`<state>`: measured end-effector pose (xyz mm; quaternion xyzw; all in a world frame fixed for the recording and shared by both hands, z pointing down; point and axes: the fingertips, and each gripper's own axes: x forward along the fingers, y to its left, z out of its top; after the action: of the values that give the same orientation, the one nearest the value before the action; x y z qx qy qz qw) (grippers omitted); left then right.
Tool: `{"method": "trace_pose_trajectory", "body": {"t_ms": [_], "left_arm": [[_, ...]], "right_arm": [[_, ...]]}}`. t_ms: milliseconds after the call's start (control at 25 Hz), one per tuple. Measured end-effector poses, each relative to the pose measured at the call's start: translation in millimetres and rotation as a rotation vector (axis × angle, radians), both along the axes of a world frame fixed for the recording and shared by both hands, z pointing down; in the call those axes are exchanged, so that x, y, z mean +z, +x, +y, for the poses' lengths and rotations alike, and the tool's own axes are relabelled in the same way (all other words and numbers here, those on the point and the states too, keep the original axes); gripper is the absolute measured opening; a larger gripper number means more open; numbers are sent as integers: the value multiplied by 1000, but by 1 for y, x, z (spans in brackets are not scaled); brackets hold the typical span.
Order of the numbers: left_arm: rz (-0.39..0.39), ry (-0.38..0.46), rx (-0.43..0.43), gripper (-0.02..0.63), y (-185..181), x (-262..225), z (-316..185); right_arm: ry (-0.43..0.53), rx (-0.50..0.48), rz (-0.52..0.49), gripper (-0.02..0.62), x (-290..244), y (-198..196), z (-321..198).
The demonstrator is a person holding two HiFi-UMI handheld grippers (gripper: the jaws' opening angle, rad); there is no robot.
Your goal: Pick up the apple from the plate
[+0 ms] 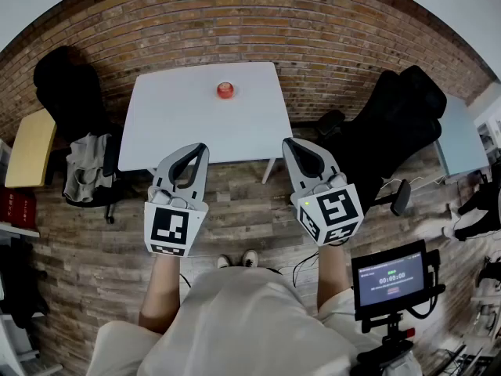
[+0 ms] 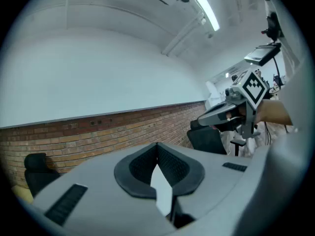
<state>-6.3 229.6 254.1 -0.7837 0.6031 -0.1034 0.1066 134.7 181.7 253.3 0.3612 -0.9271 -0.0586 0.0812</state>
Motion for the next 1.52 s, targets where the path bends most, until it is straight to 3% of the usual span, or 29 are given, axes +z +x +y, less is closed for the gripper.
{"method": "trace_pose_trajectory", "body": {"t_ms": [320, 880, 1520], "left_arm": [[1, -3, -6, 6, 1, 4, -2], [11, -38, -64, 6, 23, 17, -35], [26, -29, -53, 6, 14, 20, -68]], "right_arm": [[-16, -37, -49, 2, 2, 0, 0], [-82, -79, -26, 2, 23, 23, -45], [-59, -86, -36, 2, 21, 10, -71]]}}
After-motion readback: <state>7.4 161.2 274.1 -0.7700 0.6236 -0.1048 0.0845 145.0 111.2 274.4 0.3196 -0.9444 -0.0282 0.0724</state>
